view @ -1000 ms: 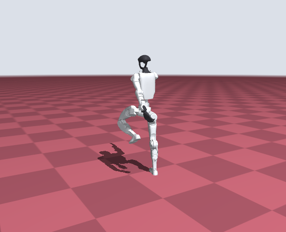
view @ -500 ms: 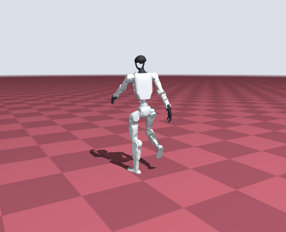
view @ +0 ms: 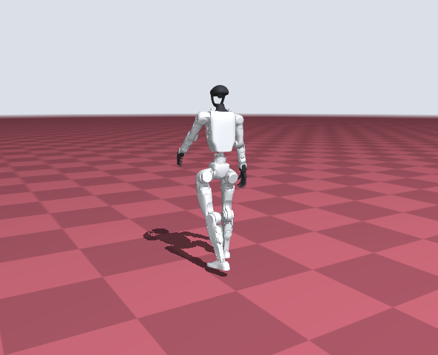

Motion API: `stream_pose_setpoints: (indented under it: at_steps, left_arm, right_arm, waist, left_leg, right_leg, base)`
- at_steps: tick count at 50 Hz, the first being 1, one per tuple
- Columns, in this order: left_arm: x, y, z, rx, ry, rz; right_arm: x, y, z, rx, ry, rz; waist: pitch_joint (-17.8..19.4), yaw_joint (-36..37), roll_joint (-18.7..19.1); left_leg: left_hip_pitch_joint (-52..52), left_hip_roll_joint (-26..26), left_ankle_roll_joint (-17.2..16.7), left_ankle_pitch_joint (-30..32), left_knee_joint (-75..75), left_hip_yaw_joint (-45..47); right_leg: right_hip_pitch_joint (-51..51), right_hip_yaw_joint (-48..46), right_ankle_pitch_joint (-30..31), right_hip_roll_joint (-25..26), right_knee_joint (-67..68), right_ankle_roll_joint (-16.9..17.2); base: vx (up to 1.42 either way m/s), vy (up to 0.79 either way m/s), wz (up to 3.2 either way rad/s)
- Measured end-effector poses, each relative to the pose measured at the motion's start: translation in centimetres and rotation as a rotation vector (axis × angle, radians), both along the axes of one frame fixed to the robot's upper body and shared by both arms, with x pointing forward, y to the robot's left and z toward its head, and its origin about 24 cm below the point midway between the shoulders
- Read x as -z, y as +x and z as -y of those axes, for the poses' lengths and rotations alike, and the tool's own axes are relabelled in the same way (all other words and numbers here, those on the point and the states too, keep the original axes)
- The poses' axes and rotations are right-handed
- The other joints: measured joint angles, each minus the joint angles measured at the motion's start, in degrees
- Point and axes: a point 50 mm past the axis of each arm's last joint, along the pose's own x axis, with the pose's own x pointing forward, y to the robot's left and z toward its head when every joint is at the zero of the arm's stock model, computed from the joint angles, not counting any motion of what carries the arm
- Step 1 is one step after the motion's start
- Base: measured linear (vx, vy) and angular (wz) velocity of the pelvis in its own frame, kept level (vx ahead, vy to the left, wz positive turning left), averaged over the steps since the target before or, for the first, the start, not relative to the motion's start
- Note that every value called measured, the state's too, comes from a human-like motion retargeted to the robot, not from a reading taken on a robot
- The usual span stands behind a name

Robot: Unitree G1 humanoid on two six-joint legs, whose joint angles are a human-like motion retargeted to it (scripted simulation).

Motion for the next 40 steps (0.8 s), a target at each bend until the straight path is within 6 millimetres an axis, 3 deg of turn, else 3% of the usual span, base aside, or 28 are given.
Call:
stream_pose_setpoints:
  at_steps: [2,3,5,7,8,10,13,15,17,20,23,25,27,29,31,33,35,38,40]
  left_arm:
    - [7.3,-7.5,-1.0,0.051,0.01,-0.307]
    - [10.3,-12.1,-1.4,0.031,-0.051,-0.441]
    - [14.0,-20.8,-2.4,-0.062,-0.075,-0.669]
    - [15.6,-28.8,-3.4,-0.167,-0.062,-0.861]
    - [15.7,-32.3,-3.8,-0.219,-0.065,-0.94]
    - [15.3,-38.9,-3.8,-0.22,-0.167,-1.113]
    - [13.4,-47.1,-3.5,-0.401,-0.282,-1.25]
    - [11.5,-51.8,-2.7,-0.489,-0.372,-1.364]
    - [10.1,-54.6,-2.0,-0.514,-0.354,-1.412]
    - [8.8,-56.9,-0.9,-0.498,-0.363,-1.495]
    - [9.9,-55.3,-0.4,-0.48,-0.384,-1.453]
    - [11.7,-52.0,-0.9,-0.54,-0.346,-1.312]
    - [13.6,-47.4,-0.7,-0.473,-0.409,-1.238]
    - [15.2,-41.4,-1.8,-0.501,-0.343,-1.087]
    - [15.8,-34.2,-3.1,-0.543,-0.22,-0.872]
    - [15.3,-27.7,-3.6,-0.606,-0.229,-0.676]
    - [14.4,-22.6,-3.1,-0.442,-0.182,-0.624]
    - [10.2,-12.4,-3.9,-0.334,-0.128,-0.401]
    - [5.7,-6.3,-4.8,-0.366,-0.108,-0.209]
  right_arm:
    - [-2.1,6.8,-0.4,-0.025,-0.03,0.191]
    - [-3.6,10.0,-0.1,-0.006,-0.088,0.298]
    - [-7.7,16.3,0.0,0.037,-0.144,0.512]
    - [-12.5,21.6,-0.2,0.082,-0.161,0.706]
    - [-15.0,23.7,-0.3,0.099,-0.166,0.798]
    - [-19.8,27.2,-1.5,0.043,-0.107,0.962]
    - [-25.4,29.9,-1.9,0.074,-0.119,1.138]
    - [-27.6,30.9,-2.7,0.079,-0.031,1.191]
    - [-29.9,31.3,-2.3,0.141,-0.098,1.281]
    - [-30.3,31.4,-2.6,0.186,-0.081,1.315]
    - [-28.3,30.9,-3.4,0.176,-0.055,1.286]
    - [-25.9,30.1,-3.8,0.203,-0.061,1.24]
    - [-22.3,28.9,-4.9,0.097,-0.004,1.123]
    - [-18.3,26.9,-5.4,0.045,0.011,0.981]
    - [-14.6,24.3,-5.2,0.06,0.016,0.892]
    - [-10.1,20.0,-4.2,0.038,-0.037,0.724]
    - [-5.4,14.1,-3.3,0.04,-0.013,0.535]
    - [-1.4,6.3,-2.4,0.067,0.028,0.322]
    - [0.0,1.8,-2.1,0.136,0.039,0.211]
  waist:
    - [1.1,4.8,-2.0]
    - [-2.2,3.6,-0.9]
    - [-4.0,6.5,-0.8]
    - [-3.6,11.4,-2.2]
    - [-3.5,14.0,-2.9]
    - [-5.1,17.8,-6.1]
    - [-6.0,20.2,-8.2]
    - [-5.8,21.0,-9.2]
    - [-5.9,21.3,-9.8]
    - [-7.5,21.1,-9.7]
    - [-9.7,20.9,-9.2]
    - [-7.2,23.8,-7.5]
    - [-8.5,22.0,-9.3]
    - [-5.1,23.9,-9.0]
    - [-1.3,24.9,-4.9]
    - [-0.4,21.2,-0.4]
    - [-2.2,13.8,2.4]
    - [-4.7,8.6,2.7]
    - [-2.9,3.3,4.1]
  left_leg:
    - [-8.0,0.8,-0.4,1.3,22.3,3.9]
    - [-24.4,6.5,-3.5,-0.3,50.5,4.2]
    - [-41.1,10.2,-4.5,-1.2,79.1,2.9]
    - [-51.0,11.8,-3.3,-5.9,97.1,3.2]
    - [-55.6,13.3,-2.7,-8.3,105.0,3.7]
    - [-65.0,14.5,2.6,-15.5,116.5,5.3]
    - [-78.1,15.9,3.9,-15.7,126.9,4.4]
    - [-82.8,16.3,5.0,-16.8,128.8,4.6]
    - [-85.8,16.3,6.2,-16.8,127.0,4.8]
    - [-87.5,16.5,7.8,-17.0,119.1,5.2]
    - [-83.0,18.1,9.7,-17.4,103.7,8.0]
    - [-70.6,21.7,7.2,-21.1,89.9,13.0]
    - [-62.9,16.6,8.9,-17.2,67.4,18.5]
    - [-45.3,9.4,5.0,-11.8,35.9,23.2]
    - [-27.1,3.8,2.7,-1.7,5.0,23.8]
    - [-19.1,3.9,0.2,5.1,-6.0,20.8]
    - [-18.4,5.8,-6.7,6.7,-6.1,17.0]
    - [-20.4,6.6,-4.5,7.5,-6.7,11.5]
    - [-17.9,8.2,-5.8,6.3,-6.7,7.3]
  right_leg:
    - [4.2,3.5,0.2,-1.4,-1.6,0.9]
    - [2.8,2.7,-0.4,-0.6,-2.4,-0.6]
    - [3.0,5.0,-1.2,0.0,-4.0,-1.5]
    - [4.0,8.4,-2.8,-0.8,-4.2,-1.3]
    - [4.1,10.1,-3.4,-1.1,-4.2,-1.2]
    - [1.6,13.4,-3.1,-2.5,-4.2,-1.6]
    - [1.8,15.0,-4.0,-3.4,-4.2,-4.7]
    - [3.3,15.3,-4.9,-4.3,-4.2,-5.8]
    - [4.9,15.1,-5.9,-4.7,-4.2,-5.8]
    - [6.6,14.5,-7.6,-4.2,-4.2,-5.7]
    - [7.3,14.4,-9.1,-3.3,-4.2,-5.4]
    - [11.6,16.4,-10.5,-2.2,-4.2,-3.9]
    - [10.2,15.5,-11.1,-3.8,-3.2,-4.2]
    - [13.3,16.8,-12.7,-4.6,-0.8,-3.1]
    - [18.2,18.3,-14.0,-1.7,2.1,-2.8]
    - [20.3,16.7,-13.7,2.7,7.8,-4.8]
    - [13.6,10.9,-11.5,6.0,25.7,-6.7]
    - [-10.6,7.8,-7.5,5.1,66.2,-8.7]
    - [-19.5,3.8,-8.4,3.2,86.4,-7.9]
  base:
    - [0.5,-0.23,-1.6]
    - [0.42,-0.15,-0.36]
    - [0.46,-0.08,-0.81]
    - [0.52,-0.02,-1.62]
    - [0.46,-0.01,-1.51]
    - [0.38,-0.02,-1.07]
    - [0.44,0.03,-0.36]
    - [0.48,0.07,-0.17]
    - [0.49,0.09,-0.02]
    - [0.48,0.09,0.09]
    - [0.47,0.09,-0.12]
    - [0.54,0.1,-0.8]
    - [0.43,0.14,-0.02]
    - [0.61,0.21,-0.86]
    - [0.69,0.3,-0.66]
    - [0.6,0.32,1.19]
    - [0.47,0.28,2.34]
    - [0.39,0.1,1.58]
    - [0.51,0.05,1.67]
